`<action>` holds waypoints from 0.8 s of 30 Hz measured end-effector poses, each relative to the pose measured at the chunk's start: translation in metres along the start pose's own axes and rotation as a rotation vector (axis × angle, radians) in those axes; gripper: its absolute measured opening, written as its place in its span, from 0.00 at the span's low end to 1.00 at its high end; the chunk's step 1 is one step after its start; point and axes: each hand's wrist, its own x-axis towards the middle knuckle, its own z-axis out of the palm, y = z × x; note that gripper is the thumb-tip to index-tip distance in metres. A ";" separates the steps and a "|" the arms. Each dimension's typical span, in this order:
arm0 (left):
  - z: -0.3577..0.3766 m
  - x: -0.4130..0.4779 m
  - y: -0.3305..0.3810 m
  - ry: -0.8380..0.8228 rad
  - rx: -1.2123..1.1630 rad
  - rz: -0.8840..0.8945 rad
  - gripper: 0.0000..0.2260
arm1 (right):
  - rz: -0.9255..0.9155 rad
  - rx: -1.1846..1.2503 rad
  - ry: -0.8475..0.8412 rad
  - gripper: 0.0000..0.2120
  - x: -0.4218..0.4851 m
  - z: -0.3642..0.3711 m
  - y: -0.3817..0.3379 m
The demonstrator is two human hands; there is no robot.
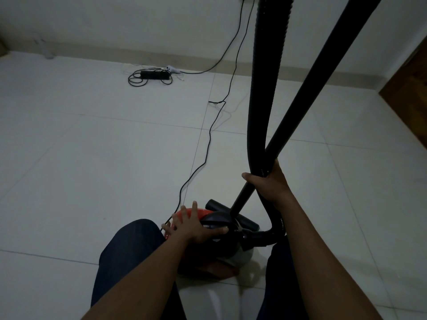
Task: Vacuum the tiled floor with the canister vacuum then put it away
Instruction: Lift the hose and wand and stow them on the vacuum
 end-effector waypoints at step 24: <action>-0.002 0.002 0.004 0.008 0.020 -0.002 0.64 | 0.033 -0.014 0.008 0.29 0.006 -0.002 -0.003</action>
